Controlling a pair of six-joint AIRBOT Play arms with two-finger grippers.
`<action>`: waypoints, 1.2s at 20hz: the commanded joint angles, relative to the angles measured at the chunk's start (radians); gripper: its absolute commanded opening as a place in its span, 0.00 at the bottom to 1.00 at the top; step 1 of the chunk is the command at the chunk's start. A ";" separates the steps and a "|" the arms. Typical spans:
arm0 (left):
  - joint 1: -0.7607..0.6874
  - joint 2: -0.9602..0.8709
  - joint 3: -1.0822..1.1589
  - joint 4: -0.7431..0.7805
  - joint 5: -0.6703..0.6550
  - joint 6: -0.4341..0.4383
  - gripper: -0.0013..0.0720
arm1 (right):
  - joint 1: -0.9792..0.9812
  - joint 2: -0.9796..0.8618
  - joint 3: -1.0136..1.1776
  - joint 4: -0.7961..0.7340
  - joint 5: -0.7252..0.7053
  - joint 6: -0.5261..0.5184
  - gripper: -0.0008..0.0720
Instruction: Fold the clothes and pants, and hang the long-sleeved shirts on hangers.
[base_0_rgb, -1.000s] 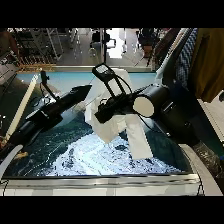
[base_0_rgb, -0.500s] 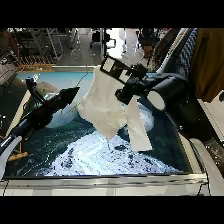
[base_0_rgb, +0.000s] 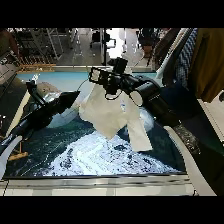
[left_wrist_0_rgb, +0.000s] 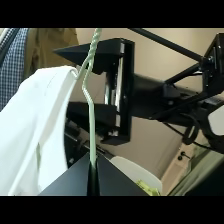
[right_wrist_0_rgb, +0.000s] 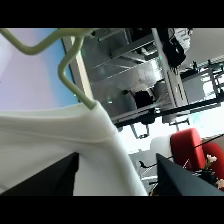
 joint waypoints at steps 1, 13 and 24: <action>0.001 -0.001 0.000 0.006 -0.008 0.000 0.03 | 0.001 -0.030 0.000 0.042 -0.066 -0.039 0.58; 0.066 0.000 0.101 -0.039 0.303 -0.122 0.88 | 0.000 -0.010 0.000 0.045 0.226 -0.003 0.03; 0.281 0.188 0.485 1.128 0.175 -1.291 0.90 | -0.027 0.000 0.001 -0.185 0.303 0.244 0.02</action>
